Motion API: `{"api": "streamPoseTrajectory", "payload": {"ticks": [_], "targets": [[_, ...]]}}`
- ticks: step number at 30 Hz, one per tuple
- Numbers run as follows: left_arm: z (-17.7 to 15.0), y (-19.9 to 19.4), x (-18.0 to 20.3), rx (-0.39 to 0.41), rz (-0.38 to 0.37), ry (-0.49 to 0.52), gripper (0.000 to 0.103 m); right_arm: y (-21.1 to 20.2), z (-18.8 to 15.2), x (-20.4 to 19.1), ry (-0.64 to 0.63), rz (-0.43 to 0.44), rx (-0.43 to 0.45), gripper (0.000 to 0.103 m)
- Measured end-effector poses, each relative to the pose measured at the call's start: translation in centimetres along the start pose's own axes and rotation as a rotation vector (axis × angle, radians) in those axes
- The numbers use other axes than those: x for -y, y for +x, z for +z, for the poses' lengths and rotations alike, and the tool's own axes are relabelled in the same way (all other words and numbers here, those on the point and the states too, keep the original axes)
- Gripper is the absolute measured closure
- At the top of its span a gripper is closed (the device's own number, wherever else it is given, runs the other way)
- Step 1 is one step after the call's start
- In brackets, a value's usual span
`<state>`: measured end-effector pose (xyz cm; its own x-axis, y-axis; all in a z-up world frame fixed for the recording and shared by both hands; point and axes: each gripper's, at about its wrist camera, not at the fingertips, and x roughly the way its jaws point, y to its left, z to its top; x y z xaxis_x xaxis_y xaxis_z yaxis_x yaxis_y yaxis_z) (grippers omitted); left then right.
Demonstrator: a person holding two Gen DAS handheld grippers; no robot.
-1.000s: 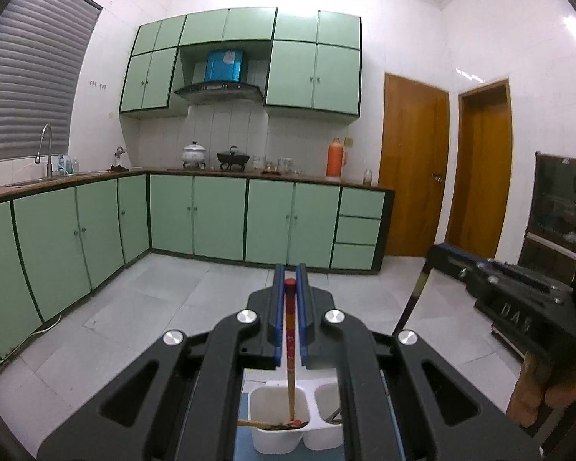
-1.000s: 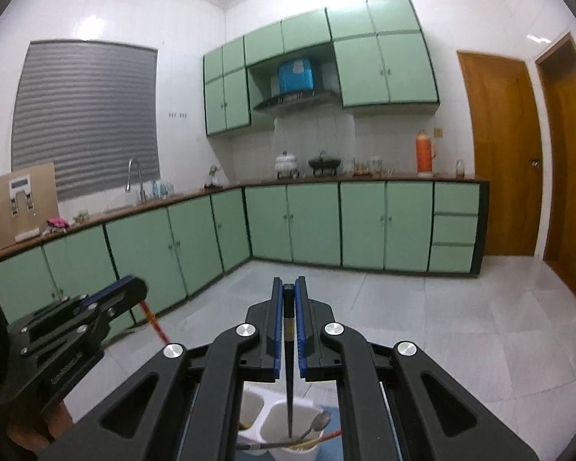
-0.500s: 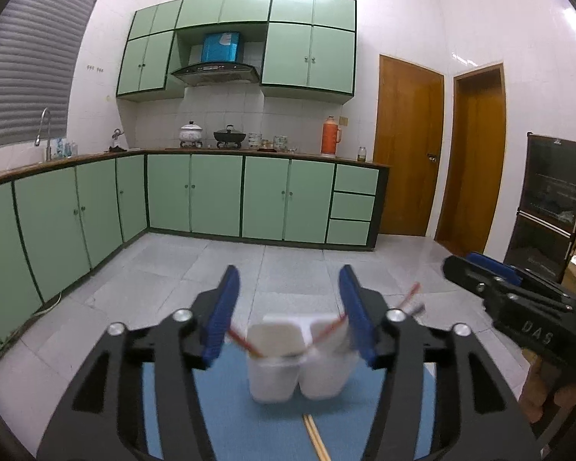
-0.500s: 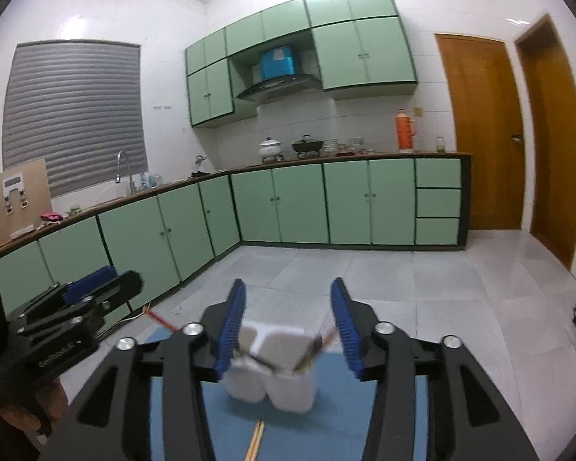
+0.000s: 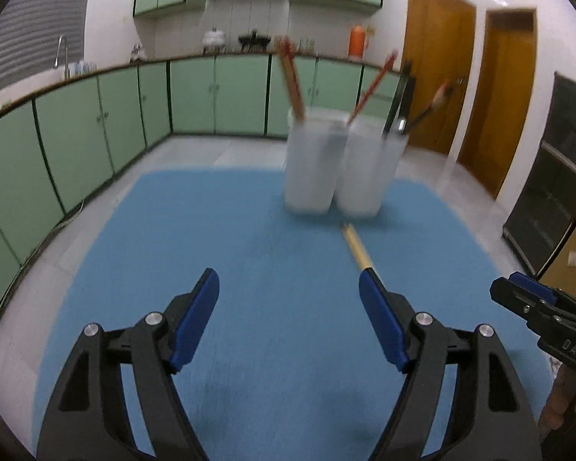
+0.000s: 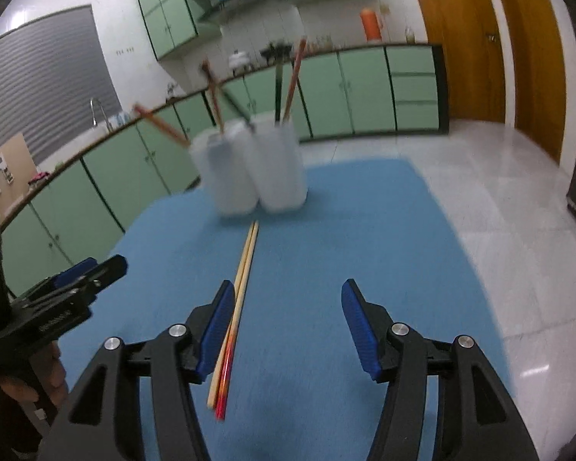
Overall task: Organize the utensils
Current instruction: 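Move both open tools back toward the last two wooden chopsticks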
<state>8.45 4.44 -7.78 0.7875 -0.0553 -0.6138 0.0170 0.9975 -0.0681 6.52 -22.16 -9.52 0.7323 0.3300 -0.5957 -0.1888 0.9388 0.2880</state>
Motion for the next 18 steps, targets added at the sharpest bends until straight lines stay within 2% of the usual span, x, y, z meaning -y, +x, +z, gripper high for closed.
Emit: {"api": "streamPoseTrajectory", "payload": {"ticks": [3,6,9,11,18], "targets": [[-1.7,0.6,-0.4,-0.049,0.005,-0.009,0.031,1.0,-1.5,-0.9,-0.011,-0.001,-0.047,0.052],[-3.1,0.7,-0.5,-0.054,0.032,-0.002,0.040,1.9,-2.1,-1.5,-0.016,0.003,-0.080,0.058],[-3.9,0.8,-0.4,-0.061,0.028,0.007,0.040,2.6,-3.0,-2.5,-0.030,0.007,-0.109,0.064],[-3.7,1.0,-0.3,-0.056,0.026,0.019,0.040,2.9,-3.1,-3.0,-0.039,0.009,-0.120,0.070],[-3.3,1.0,-0.1,-0.047,0.018,0.006,0.040,4.3,-3.3,-4.5,-0.075,0.004,-0.180,0.079]]}}
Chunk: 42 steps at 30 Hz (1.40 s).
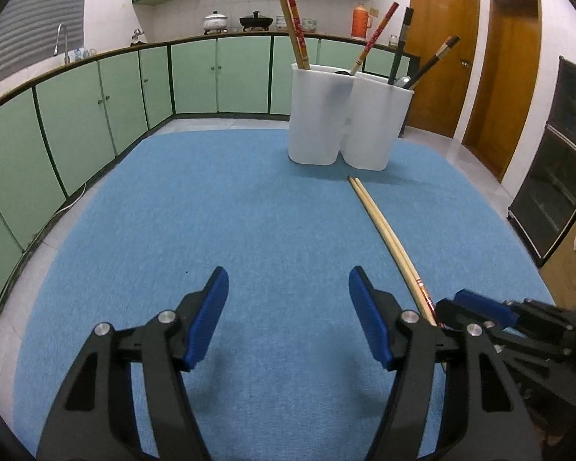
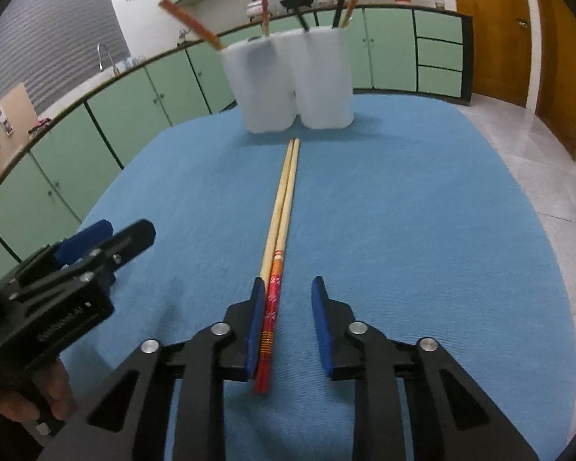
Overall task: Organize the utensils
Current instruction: 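Move both open tools back toward the last two wooden chopsticks, then grasp the red-patterned wooden chopstick with the right tool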
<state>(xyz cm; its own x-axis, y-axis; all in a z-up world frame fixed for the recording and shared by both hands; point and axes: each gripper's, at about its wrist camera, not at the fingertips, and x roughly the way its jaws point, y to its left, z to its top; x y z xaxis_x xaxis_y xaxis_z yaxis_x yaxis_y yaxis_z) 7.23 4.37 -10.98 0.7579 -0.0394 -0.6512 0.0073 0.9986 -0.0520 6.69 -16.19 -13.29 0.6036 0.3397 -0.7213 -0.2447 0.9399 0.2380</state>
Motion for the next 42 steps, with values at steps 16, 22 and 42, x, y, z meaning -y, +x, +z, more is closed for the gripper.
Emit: {"api": "streamPoseTrajectory", "payload": {"ticks": [16,22,42], "targets": [[0.2,0.2,-0.2,-0.003,-0.008,-0.018,0.040,0.5,0.2,-0.4,-0.009,0.036,-0.016,0.088],[0.3,0.3,0.1,-0.006,-0.009,-0.011,0.040,0.2,0.2,0.5,0.028,0.041,-0.012,0.088],[0.2,0.6,0.4,-0.019,-0.010,-0.007,0.040,0.4,0.1,0.1,-0.003,0.004,-0.035,0.097]]}}
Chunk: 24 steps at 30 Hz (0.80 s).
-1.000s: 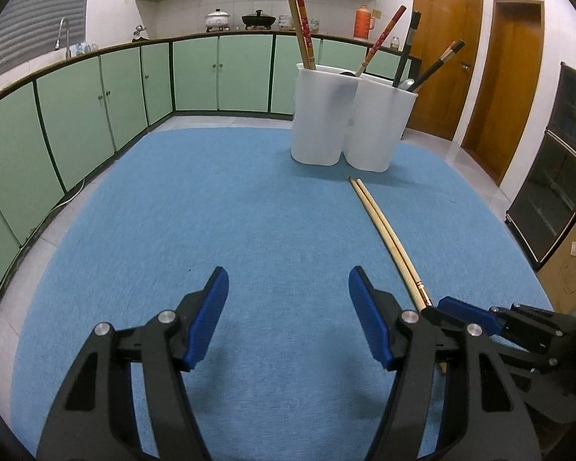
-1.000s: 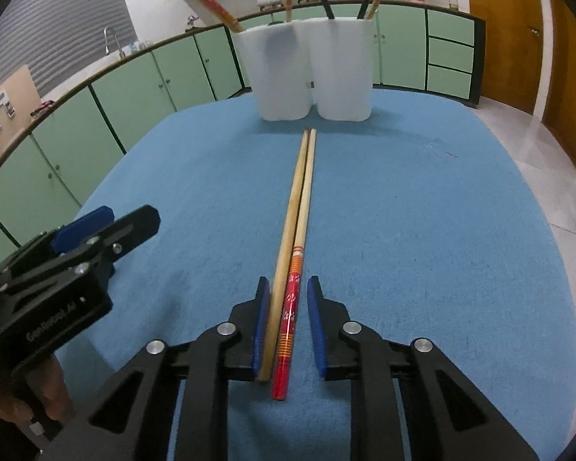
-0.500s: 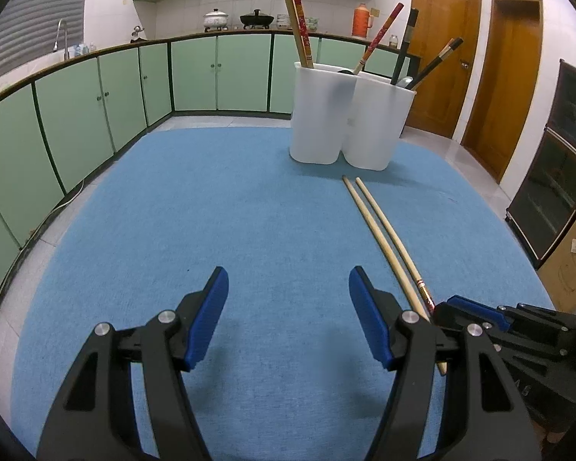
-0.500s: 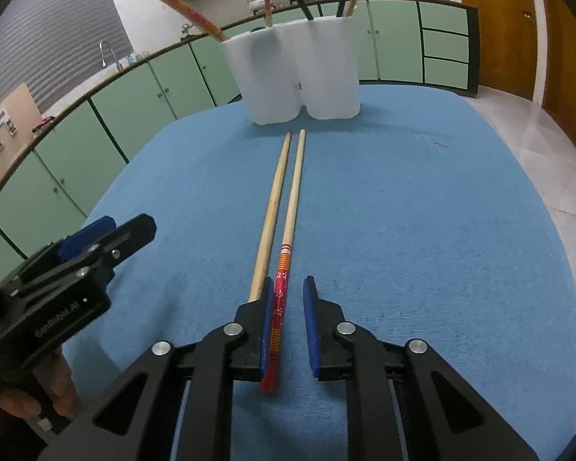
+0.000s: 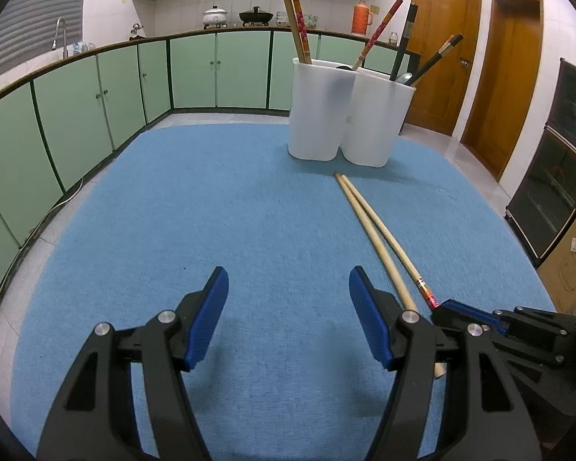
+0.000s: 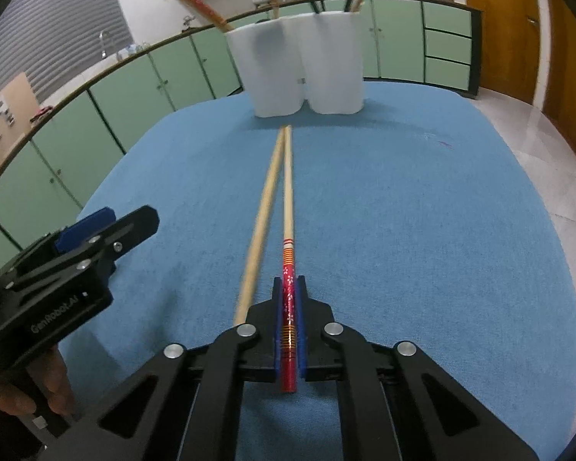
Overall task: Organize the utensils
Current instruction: 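Grasp the red-patterned wooden chopstick with the right tool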
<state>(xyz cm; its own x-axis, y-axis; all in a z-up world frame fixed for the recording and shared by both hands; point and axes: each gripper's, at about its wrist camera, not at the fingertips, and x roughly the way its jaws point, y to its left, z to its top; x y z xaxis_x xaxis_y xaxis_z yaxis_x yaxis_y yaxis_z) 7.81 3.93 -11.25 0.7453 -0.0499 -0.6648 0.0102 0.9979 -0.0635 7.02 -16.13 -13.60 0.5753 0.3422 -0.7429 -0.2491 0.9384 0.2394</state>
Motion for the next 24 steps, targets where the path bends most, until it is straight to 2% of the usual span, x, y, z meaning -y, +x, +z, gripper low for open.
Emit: {"api": "streamPoseTrajectory", "payload": {"ticks": [6,11,16,20,21,24], "targets": [[0.0,0.1,1.0,-0.008,-0.026,0.004,0.040,-1.6,-1.0,2.4,0.074,-0.030,0.021,0.097],[0.0,0.9,3.1,-0.044,-0.083,0.011,0.041,-2.2,-1.4,4.6,0.142,-0.053,0.030,0.097],[0.2,2.6,5.1,-0.088,-0.120,0.044,0.054,-2.1,-0.9,5.6,0.158,-0.051,0.038,0.097],[0.6,3.9,6.3,-0.122,-0.130,0.049,0.055,-2.2,-0.9,5.7,0.155,-0.049,0.036,0.097],[0.6,4.2,6.7,-0.136,-0.131,0.055,0.058,-2.2,-0.9,5.6,0.154,-0.050,0.036,0.097],[0.3,5.2,7.2,-0.175,-0.141,0.068,0.076,-2.3,-0.9,5.8,0.155,-0.045,0.036,0.097]]}}
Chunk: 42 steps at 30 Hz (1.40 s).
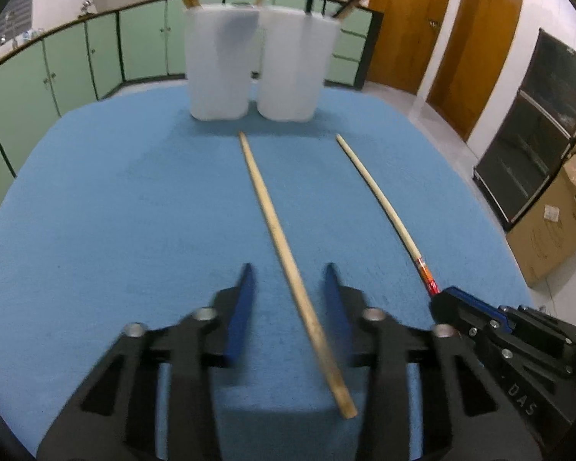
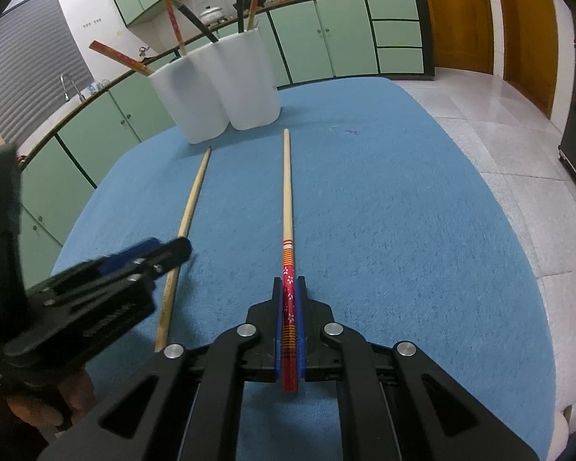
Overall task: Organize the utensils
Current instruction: 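Grasp the red-patterned wooden chopstick with the right tool, then move the left tool to the plain wooden chopstick while the right holds its chopstick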
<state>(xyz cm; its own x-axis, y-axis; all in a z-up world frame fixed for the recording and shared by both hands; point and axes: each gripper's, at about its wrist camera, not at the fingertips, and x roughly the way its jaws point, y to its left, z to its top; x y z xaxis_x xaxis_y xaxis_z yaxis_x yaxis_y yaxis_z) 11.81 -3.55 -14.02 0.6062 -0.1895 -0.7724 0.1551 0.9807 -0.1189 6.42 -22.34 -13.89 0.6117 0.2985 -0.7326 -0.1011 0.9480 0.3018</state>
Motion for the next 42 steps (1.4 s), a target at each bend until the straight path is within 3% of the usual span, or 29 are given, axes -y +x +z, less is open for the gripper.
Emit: {"api": "streamPoseTrajectory", "payload": {"ticks": [3,12,15,18,19,26,38,42], "targets": [[0.0,0.2,0.0,-0.004,-0.012,0.001,0.093,-0.1,0.0,0.2,0.001,0.011,-0.001,0.097],[0.9,0.5,-1.3,-0.007,0.001,-0.021,0.096,0.9,1.1,-0.4,-0.024,0.005,-0.013,0.097],[0.7,-0.1,-1.7,-0.006,-0.003,-0.025,0.093,0.6,0.6,-0.5,-0.037,0.003,-0.013,0.097],[-0.4,-1.2,-2.0,0.009,-0.003,-0.021,0.076,-0.3,-0.1,-0.4,-0.034,0.022,0.005,0.093],[-1.0,-1.7,-2.0,0.019,0.004,-0.018,0.074,-0.7,-0.4,-0.4,-0.038,0.027,0.013,0.093],[-3.0,-3.3,-2.0,0.047,0.045,-0.034,0.074,-1.9,-2.4,-0.2,-0.048,0.012,0.020,0.093],[-3.1,-2.9,-1.6,0.022,0.065,-0.013,0.074,-1.4,-2.1,-1.2,-0.097,-0.016,0.005,0.092],[-3.3,-3.0,-1.4,0.019,0.061,-0.007,0.068,-1.6,-2.4,-1.4,-0.114,-0.020,0.007,0.091]]}}
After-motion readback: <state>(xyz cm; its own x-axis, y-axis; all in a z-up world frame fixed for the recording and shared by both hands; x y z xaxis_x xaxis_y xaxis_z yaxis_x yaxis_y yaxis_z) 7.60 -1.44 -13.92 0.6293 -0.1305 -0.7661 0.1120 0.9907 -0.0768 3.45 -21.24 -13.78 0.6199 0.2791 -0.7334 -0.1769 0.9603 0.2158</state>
